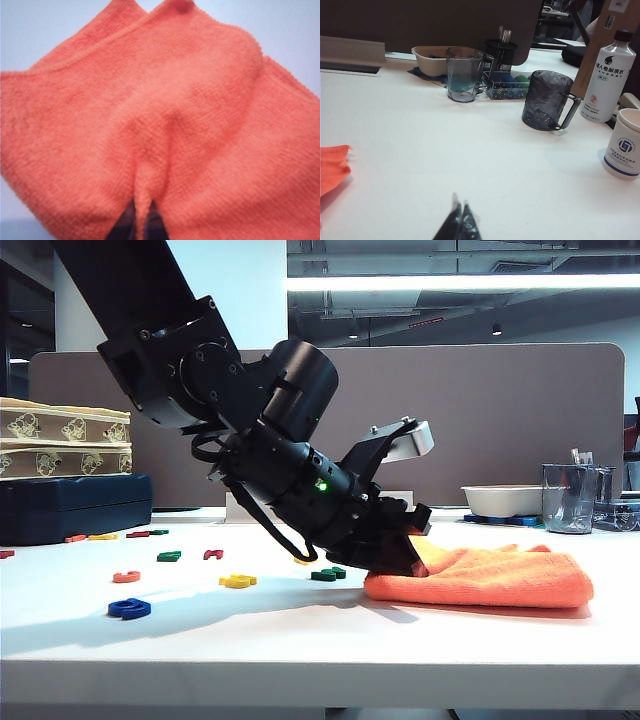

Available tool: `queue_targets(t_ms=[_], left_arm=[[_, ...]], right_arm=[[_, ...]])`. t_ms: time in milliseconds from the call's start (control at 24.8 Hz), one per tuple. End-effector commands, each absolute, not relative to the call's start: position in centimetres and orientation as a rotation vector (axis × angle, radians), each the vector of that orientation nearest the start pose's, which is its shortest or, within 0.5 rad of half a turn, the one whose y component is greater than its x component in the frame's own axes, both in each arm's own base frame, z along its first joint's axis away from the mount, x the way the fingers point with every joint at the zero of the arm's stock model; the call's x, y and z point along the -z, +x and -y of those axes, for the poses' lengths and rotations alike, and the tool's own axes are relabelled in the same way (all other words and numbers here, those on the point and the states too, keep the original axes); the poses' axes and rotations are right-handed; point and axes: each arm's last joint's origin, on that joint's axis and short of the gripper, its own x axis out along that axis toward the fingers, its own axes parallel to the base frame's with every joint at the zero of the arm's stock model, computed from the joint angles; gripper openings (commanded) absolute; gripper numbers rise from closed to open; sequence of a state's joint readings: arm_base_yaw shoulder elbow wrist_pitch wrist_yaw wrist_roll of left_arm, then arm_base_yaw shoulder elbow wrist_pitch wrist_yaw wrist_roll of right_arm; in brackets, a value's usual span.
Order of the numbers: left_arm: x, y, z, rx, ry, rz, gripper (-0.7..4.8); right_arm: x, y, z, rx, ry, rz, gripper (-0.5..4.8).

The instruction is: Use an orange cloth to wipe the letter magnets on the table away for a distance.

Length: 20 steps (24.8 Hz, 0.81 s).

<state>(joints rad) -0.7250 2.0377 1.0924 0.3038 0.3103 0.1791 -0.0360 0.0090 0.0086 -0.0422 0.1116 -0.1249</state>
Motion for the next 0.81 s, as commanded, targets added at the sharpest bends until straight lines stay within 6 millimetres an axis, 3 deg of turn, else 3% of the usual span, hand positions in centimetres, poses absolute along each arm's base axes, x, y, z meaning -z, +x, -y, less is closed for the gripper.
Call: queue_targets(t_ms=[40, 323, 646, 807], left_arm=[[-10.0, 29.1, 26.8, 0.983, 0.358, -0.746, -0.06], [-10.2, 30.4, 25.5, 0.885, 0.360, -0.724, -0.06], [-12.7, 35.0, 18.9, 0.666, 0.196, -0.690, -0.06], [-13.7, 36.1, 16.8, 0.613, 0.173, -0.648, -0.06]], right_arm=[[-16.4, 9.7, 0.7, 0.147, -0.124, -0.030, -0.01], [-16.4, 9.7, 0.7, 0.147, -0.124, -0.030, -0.01], [-16.4, 9.7, 0.7, 0.147, -0.124, -0.030, -0.01], [-16.4, 9.7, 0.7, 0.147, -0.124, -0.030, -0.01]])
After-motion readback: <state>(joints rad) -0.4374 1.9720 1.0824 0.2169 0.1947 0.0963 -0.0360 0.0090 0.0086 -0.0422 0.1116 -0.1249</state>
